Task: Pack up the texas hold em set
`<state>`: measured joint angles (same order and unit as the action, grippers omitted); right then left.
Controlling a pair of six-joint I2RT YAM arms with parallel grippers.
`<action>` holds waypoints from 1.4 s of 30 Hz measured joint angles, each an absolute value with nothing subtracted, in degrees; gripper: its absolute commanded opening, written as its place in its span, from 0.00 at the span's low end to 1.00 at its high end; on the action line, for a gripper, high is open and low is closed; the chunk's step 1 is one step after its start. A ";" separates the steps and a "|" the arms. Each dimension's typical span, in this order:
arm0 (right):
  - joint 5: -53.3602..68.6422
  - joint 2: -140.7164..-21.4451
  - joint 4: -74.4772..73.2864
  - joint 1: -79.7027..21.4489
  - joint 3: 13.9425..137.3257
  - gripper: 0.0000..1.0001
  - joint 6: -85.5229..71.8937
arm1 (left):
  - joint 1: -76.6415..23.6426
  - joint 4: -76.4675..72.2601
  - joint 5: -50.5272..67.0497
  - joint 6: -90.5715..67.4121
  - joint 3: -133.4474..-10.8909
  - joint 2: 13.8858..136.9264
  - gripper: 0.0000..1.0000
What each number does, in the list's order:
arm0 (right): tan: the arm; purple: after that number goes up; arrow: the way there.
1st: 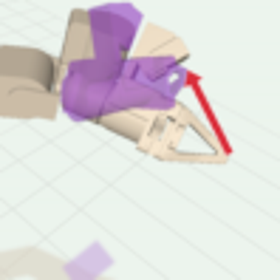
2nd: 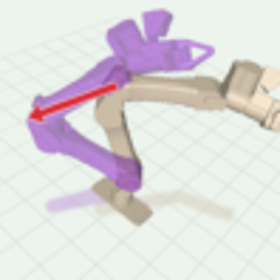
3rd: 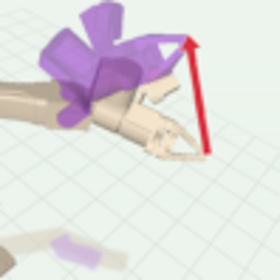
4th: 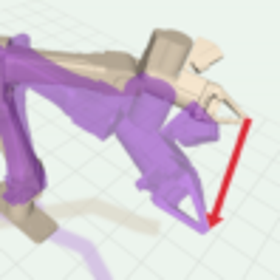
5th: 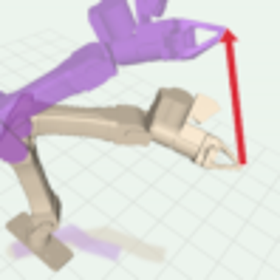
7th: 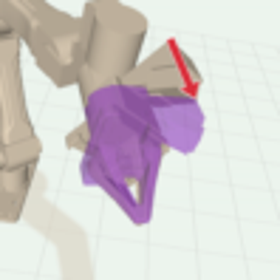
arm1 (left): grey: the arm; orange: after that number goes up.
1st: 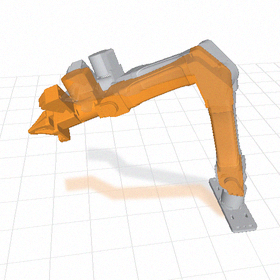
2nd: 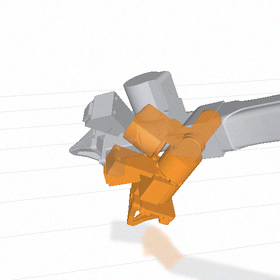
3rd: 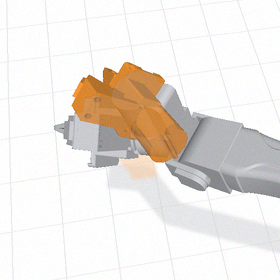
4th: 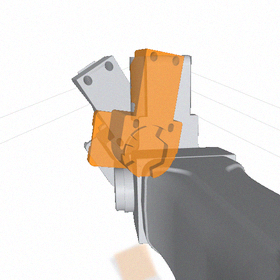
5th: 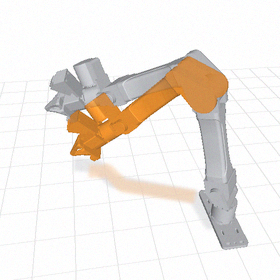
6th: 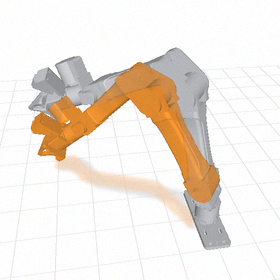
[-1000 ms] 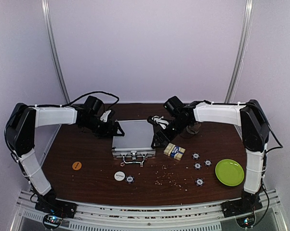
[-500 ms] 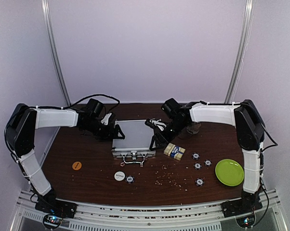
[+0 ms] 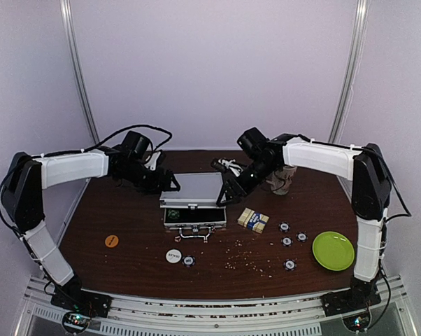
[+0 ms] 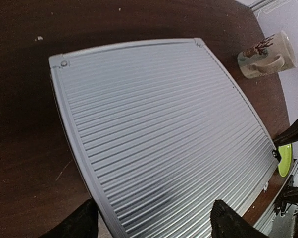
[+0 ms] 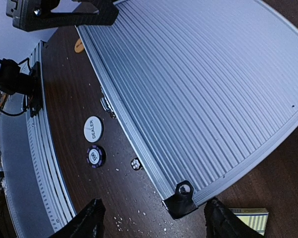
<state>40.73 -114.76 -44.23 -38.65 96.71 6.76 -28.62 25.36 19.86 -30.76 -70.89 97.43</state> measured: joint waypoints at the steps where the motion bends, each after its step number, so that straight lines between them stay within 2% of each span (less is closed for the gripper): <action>1: 40.71 -114.21 -44.21 -38.30 97.65 0.70 6.48 | -28.62 25.82 19.25 -30.74 -71.85 96.97 0.80; 10: 41.93 -113.80 -39.94 -34.72 106.45 0.71 0.99 | -29.69 25.28 15.42 -28.56 -85.95 96.23 0.86; 18: 43.13 -123.07 -34.09 -31.31 119.83 0.71 -5.87 | -27.59 18.02 11.35 -28.21 -90.48 96.75 0.86; 23: 43.18 -127.13 -30.74 -30.76 121.25 0.72 -9.41 | -26.57 15.81 7.88 -28.32 -82.02 90.39 0.78; 27: 42.13 -127.79 -28.40 -30.55 121.43 0.74 -12.08 | -27.38 14.94 7.62 -28.32 -71.22 80.79 0.55; 29: 41.41 -128.07 -26.63 -30.20 122.17 0.76 -13.39 | -27.90 14.94 7.77 -28.18 -68.10 78.50 0.48; 36: 34.15 -130.61 -22.04 -29.78 128.68 0.79 -15.46 | -29.67 14.96 8.36 -27.16 -66.11 82.67 0.46; 42: 32.21 -131.11 -22.96 -29.67 129.34 0.77 -14.41 | -33.91 15.07 9.74 -26.52 -66.11 90.59 0.57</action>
<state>32.21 -131.11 -22.96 -29.67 129.34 -14.41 -33.91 15.07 9.74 -26.52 -66.11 90.59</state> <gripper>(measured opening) 0.781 0.530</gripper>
